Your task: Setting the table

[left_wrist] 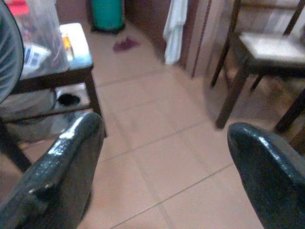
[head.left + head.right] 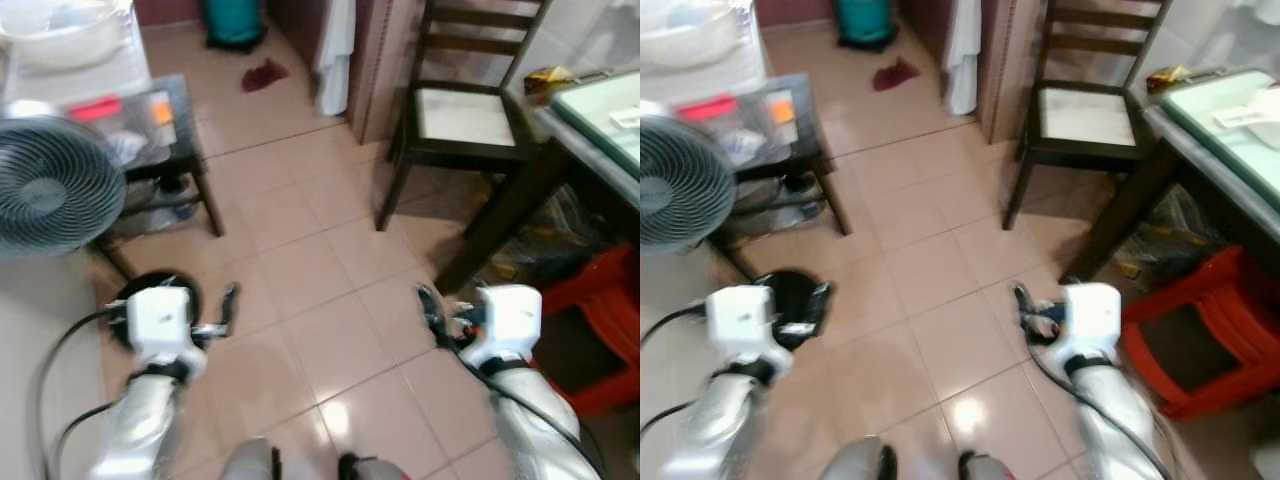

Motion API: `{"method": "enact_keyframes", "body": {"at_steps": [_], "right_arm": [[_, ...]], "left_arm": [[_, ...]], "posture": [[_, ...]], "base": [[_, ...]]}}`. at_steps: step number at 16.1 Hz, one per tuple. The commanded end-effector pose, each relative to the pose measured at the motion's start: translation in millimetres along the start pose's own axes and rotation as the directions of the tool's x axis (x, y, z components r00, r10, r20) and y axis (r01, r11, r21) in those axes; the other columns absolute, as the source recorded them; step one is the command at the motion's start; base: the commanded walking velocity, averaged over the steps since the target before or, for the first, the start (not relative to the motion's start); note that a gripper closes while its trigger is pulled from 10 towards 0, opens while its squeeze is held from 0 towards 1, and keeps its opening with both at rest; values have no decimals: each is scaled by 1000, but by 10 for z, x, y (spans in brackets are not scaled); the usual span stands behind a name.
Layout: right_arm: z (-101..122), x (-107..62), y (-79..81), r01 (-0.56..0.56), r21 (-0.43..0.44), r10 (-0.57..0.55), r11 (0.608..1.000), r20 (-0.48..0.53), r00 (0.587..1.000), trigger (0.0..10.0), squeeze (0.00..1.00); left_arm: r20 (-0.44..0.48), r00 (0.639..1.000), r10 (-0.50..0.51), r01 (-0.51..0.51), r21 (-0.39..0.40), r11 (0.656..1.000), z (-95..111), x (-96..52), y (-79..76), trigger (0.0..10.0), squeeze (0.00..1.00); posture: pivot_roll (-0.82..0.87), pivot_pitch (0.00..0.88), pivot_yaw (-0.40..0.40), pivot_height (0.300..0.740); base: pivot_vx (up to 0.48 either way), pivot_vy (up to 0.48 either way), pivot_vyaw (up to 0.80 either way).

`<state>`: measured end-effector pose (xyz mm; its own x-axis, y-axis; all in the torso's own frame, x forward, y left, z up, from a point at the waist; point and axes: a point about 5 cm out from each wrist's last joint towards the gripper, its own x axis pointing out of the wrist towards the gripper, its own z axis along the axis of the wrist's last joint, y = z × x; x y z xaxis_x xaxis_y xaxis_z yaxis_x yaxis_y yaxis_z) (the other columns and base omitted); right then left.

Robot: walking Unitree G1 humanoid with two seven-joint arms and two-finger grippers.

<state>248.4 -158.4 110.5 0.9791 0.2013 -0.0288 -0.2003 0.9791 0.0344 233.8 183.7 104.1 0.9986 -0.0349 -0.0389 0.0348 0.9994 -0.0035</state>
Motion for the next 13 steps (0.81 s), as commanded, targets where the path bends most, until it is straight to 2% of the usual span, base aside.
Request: {"method": "enact_keyframes", "body": {"at_steps": [1, 10, 13], "right_arm": [[-40, -58, -103, 38, -15, -38, 999, -26, 999, 10000, 0], [-37, -39, -98, 34, -18, -34, 999, -27, 999, 10000, 0], [-37, -32, -95, 31, -14, -31, 999, -27, 999, 10000, 0]], "left_arm": [[-2, 1000, -21, 21, -17, 1000, -8, -13, -65, 10000, 0], [-18, 999, -35, 35, -19, 999, -47, -21, -90, 10000, 0], [-46, 999, -20, 20, -14, 1000, -84, -21, -91, 10000, 0]], "posture": [[-90, 246, -10, 740], [-90, 242, -11, 740], [-90, 242, -11, 740]], "base": [[337, 0, -800], [335, 0, -800], [90, 0, -800]]}}
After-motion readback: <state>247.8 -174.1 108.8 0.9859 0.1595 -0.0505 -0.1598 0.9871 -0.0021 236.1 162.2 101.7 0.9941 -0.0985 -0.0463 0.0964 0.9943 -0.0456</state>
